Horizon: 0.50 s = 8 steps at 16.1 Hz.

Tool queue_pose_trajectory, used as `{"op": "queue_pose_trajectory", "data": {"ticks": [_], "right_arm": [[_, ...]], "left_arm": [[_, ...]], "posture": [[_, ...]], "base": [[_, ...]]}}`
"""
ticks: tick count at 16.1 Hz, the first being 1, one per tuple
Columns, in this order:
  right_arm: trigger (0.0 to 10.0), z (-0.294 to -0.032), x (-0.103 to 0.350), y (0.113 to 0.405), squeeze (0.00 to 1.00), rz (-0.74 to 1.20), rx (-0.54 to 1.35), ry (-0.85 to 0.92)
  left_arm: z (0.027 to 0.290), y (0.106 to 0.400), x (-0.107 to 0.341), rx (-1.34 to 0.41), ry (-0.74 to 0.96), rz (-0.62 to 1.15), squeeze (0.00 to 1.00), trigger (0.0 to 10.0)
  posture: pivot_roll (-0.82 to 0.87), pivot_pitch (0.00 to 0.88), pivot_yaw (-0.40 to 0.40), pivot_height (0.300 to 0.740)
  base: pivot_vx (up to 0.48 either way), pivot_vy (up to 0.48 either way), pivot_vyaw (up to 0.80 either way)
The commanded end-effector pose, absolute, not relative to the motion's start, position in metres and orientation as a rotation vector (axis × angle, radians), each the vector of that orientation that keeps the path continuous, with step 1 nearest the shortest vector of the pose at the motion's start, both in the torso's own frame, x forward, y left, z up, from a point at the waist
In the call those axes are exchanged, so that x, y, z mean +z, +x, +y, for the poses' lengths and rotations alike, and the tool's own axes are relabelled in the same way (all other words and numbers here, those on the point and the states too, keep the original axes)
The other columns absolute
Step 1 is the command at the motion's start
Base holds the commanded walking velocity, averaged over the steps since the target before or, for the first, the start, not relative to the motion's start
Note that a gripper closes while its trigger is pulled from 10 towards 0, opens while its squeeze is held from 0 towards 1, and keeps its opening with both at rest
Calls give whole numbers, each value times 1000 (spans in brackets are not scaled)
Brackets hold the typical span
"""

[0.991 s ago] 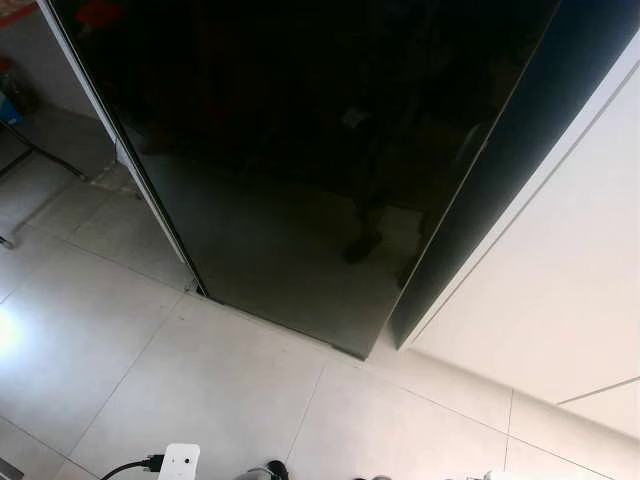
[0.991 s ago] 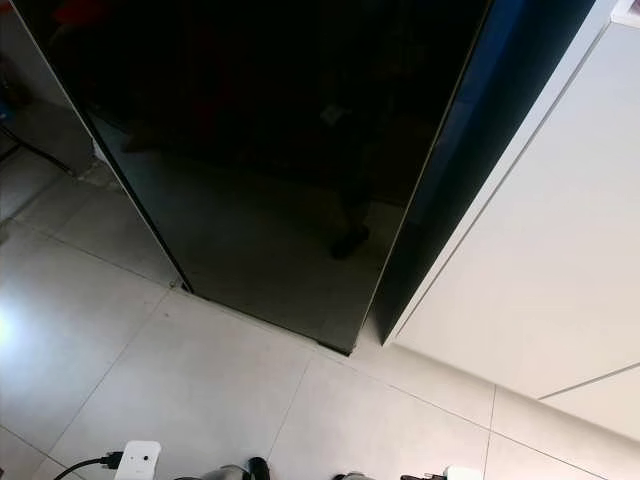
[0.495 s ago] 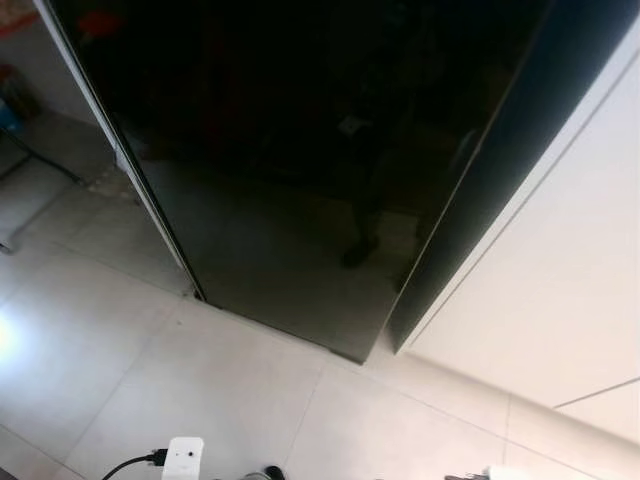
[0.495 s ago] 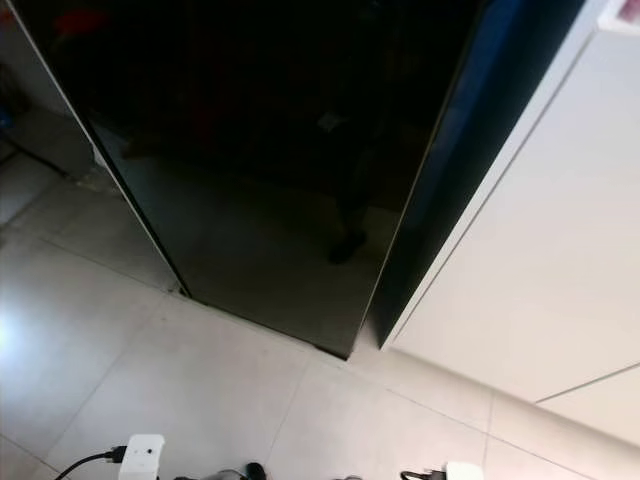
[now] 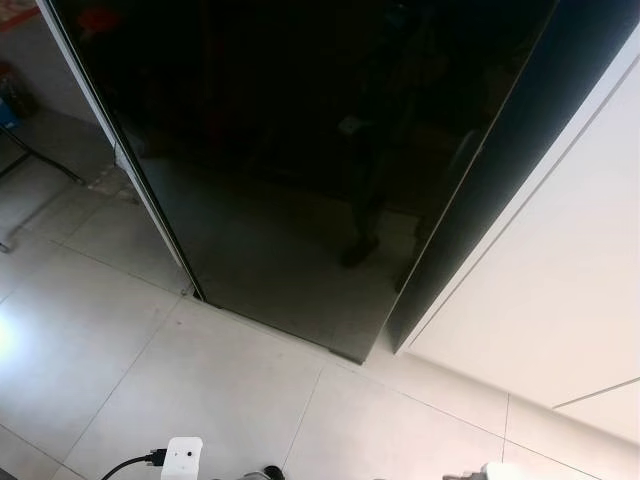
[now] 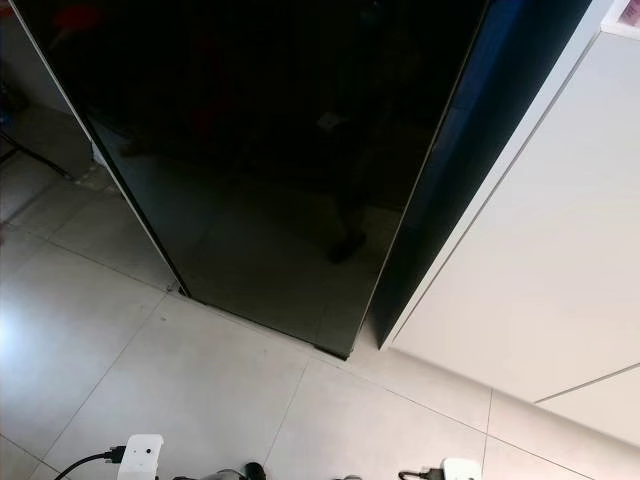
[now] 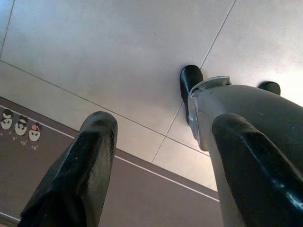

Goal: Restocking fridge

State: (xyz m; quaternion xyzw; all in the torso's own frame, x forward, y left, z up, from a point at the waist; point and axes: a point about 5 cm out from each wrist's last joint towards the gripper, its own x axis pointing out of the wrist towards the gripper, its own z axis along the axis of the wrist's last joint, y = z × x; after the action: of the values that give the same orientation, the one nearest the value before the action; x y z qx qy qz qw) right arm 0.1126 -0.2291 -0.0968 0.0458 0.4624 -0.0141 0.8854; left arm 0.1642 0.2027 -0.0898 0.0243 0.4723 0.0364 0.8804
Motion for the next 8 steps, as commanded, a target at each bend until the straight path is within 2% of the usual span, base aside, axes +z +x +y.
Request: {"op": "queue_pose_trajectory", "data": {"ticks": [1,8], "right_arm": [[10000,-231,-100,102,0,1014,-37,97],[10000,-230,-102,99,0,1046,-50,104]], "left_arm": [[199,149,-97,73,32,1042,0,10000],[200,149,-97,67,42,1046,0,10000]], "posture": [[23,137,-52,740],[22,139,-48,740]], "base": [[0,0,0],[0,0,0]]}}
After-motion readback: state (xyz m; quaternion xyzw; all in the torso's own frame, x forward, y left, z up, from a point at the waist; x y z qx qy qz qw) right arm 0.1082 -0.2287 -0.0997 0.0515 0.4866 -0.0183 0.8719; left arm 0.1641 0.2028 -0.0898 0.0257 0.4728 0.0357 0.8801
